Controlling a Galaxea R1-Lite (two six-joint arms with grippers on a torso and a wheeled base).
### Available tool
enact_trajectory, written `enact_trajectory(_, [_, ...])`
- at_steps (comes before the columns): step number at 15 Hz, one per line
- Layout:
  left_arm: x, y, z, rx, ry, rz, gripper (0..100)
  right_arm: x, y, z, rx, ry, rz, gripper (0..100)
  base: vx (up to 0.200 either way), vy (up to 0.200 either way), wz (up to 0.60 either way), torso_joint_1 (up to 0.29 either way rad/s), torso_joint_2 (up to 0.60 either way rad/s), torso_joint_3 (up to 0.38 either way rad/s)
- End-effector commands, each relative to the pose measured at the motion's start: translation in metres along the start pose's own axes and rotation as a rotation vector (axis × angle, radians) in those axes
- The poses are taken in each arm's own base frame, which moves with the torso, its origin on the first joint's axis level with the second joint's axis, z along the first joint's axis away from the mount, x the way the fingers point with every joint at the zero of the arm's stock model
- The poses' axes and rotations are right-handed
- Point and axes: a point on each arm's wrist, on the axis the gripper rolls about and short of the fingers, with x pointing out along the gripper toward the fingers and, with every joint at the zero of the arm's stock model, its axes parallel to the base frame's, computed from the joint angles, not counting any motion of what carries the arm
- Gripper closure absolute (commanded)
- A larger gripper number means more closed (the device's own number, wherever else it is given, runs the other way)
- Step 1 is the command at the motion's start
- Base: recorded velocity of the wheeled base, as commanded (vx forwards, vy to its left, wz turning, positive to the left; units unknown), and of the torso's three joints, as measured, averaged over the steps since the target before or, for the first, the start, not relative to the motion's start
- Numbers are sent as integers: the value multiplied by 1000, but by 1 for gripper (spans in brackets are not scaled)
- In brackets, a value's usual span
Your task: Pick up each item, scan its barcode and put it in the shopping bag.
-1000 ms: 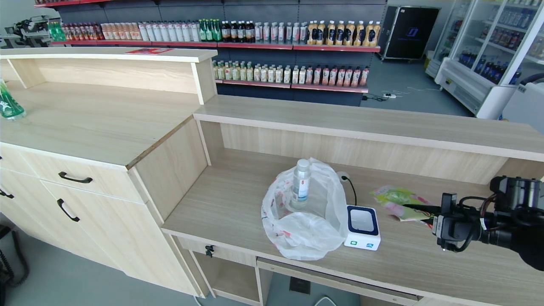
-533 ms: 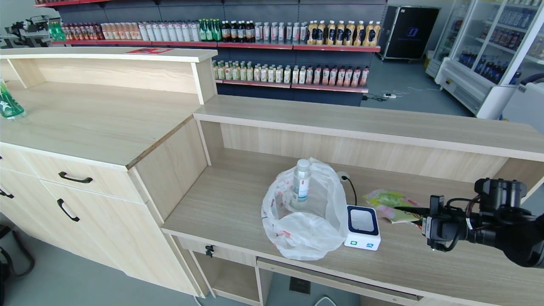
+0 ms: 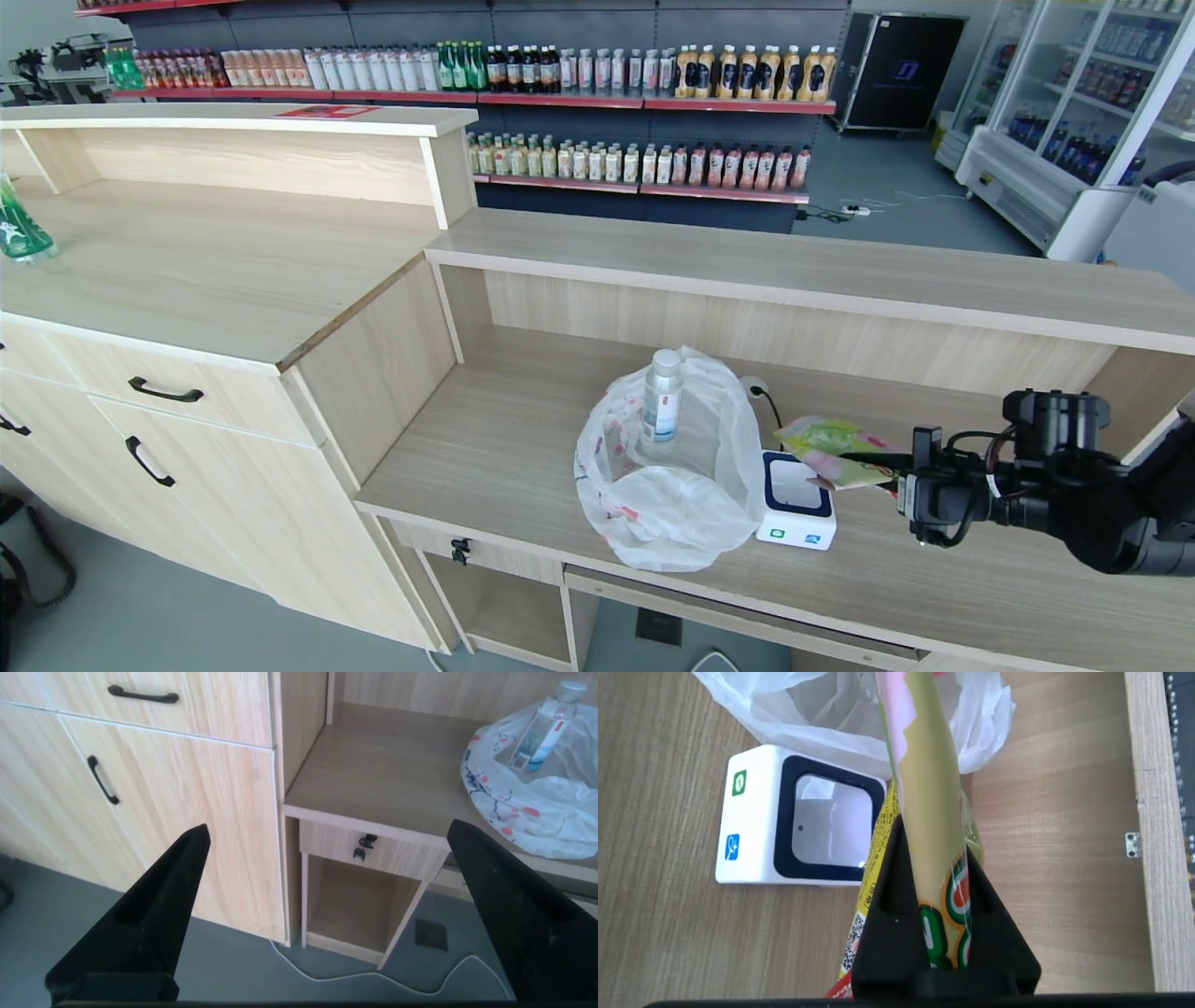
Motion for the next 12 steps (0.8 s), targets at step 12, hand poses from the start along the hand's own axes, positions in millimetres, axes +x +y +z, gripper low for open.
enact_trajectory(12, [0,0,0,0,0,0,0,31,8,-9,-2,-44,23,100,0,0,0,0,0,0])
